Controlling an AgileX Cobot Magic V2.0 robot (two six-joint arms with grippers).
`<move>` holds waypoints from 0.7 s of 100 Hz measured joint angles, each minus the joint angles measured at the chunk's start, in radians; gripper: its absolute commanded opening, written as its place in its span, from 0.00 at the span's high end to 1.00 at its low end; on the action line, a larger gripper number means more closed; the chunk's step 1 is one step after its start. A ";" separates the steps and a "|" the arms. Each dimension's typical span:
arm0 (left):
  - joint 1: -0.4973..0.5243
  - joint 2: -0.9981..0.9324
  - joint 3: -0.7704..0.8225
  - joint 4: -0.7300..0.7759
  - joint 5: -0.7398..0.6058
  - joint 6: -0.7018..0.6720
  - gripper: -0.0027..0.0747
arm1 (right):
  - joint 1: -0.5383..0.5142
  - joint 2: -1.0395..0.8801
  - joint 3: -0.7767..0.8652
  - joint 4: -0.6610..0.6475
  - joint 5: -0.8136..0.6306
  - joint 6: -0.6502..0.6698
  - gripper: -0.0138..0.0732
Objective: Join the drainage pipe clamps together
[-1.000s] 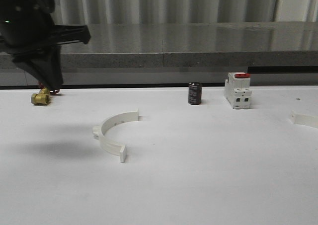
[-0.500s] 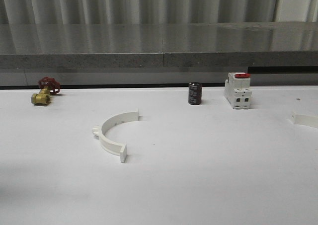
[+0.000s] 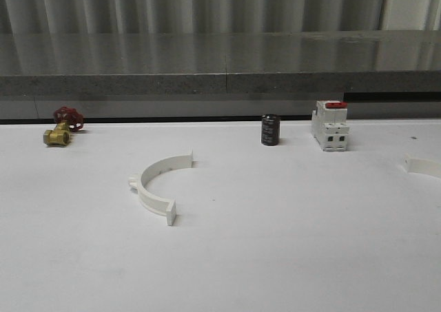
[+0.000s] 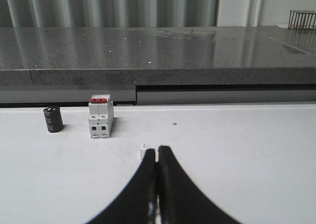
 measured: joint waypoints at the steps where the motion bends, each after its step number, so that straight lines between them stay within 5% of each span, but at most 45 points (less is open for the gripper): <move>1: 0.000 -0.008 0.004 0.002 -0.001 0.000 0.99 | 0.000 0.000 0.000 0.000 0.000 0.000 0.86; 25: 0.000 -0.225 0.111 0.002 -0.012 0.002 0.99 | 0.000 0.000 -0.005 0.000 -0.021 0.000 0.86; 70: 0.000 -0.365 0.152 0.024 -0.056 0.002 0.99 | 0.000 0.201 -0.267 -0.006 0.314 0.000 0.86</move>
